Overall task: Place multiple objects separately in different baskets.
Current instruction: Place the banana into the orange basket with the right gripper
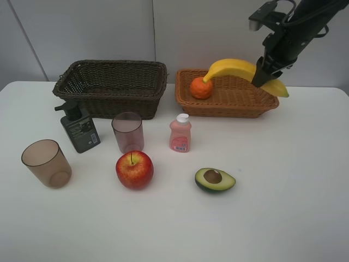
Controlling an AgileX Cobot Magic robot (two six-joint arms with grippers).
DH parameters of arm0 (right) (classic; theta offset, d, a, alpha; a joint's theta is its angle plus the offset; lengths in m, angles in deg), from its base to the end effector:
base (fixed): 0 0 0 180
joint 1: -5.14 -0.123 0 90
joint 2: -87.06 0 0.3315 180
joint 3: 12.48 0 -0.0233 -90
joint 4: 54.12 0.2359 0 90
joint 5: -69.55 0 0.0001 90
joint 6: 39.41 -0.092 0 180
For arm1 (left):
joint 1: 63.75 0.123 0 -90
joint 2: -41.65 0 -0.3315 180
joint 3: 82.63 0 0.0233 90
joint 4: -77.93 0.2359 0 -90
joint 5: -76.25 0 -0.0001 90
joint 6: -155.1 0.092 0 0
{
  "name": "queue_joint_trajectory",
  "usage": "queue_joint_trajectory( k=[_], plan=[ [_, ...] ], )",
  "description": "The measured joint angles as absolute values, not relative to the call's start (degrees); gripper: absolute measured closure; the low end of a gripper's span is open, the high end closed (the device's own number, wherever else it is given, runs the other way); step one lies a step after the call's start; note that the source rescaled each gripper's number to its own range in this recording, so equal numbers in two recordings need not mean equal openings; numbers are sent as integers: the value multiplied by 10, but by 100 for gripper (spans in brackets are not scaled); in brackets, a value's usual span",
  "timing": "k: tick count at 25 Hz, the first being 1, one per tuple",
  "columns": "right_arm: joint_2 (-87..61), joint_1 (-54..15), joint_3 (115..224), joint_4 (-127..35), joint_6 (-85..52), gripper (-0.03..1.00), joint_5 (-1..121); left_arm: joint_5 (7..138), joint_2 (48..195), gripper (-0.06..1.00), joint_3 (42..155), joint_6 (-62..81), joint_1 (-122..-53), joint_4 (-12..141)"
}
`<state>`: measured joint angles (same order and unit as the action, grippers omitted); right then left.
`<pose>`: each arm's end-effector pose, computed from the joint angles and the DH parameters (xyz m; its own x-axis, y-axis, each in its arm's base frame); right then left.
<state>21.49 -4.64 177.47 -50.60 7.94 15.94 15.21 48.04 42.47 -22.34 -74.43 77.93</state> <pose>0.3989 0.0734 0.3031 -0.5099 -0.8078 -0.2958 -0.7814 0.5787 -0.2334 -0.0551 0.0104 0.2444 -0.5167 0.1429 -0.8441 0.2086 0.9773 0.0377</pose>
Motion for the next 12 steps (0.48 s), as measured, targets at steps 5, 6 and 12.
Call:
queue_joint_trajectory(
  k=[5,6,12],
  plan=[
    [274,-46,1841,-506,79,92,166,152,480,-6,425,-223,-744,779],
    [285,-46,1854,-506,79,92,167,152,480,-6,425,-223,-744,779],
    [352,-46,1905,-502,79,92,171,152,480,-6,425,-223,-744,779]
  ],
)
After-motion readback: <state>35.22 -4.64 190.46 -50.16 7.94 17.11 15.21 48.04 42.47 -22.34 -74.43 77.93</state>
